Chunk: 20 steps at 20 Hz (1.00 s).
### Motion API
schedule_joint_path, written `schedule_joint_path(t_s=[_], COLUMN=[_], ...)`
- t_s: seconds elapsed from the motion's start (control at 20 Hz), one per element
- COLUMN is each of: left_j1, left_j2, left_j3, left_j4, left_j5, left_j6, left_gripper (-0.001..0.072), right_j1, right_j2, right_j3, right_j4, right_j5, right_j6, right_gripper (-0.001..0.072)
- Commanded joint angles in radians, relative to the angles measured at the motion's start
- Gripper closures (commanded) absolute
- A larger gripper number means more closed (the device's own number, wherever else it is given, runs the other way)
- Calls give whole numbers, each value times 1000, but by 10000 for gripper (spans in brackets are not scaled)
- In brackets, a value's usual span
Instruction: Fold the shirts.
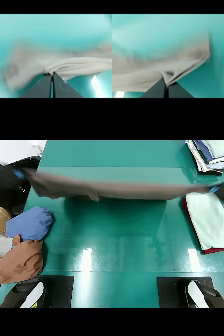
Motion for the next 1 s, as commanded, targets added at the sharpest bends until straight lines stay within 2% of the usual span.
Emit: schedule_joint_path(t_s=[0.0,0.2,0.35,0.45,0.55,0.7,0.85,0.95], left_j1=[1,1,1,1,1,1,1,1], left_j2=[11,11,9,0,0,-40,-146,-240], left_j3=[422,710,748,703,565,313,124,29], left_j4=[10,9,8,5,5,4,3,3], left_j5=[-33,65,74,54,44,-8,-65,-81], left_j6=[-25,-69,-80,-83,-84,-83,-68,-66], left_gripper=[687,688,688,688,688,687,687,687], right_j1=[-74,-204,-282,-305,-306,-253,-62,68], right_j2=[39,-4,-88,-137,-168,-212,-317,-414], right_j3=[379,711,932,990,946,753,587,502], right_j4=[-2,-2,-2,1,3,-24,-250,-407], right_j5=[71,174,288,346,373,396,436,453], right_j6=[0,2,62,104,114,114,116,159], right_gripper=[696,696,696,697,697,697,697,697])
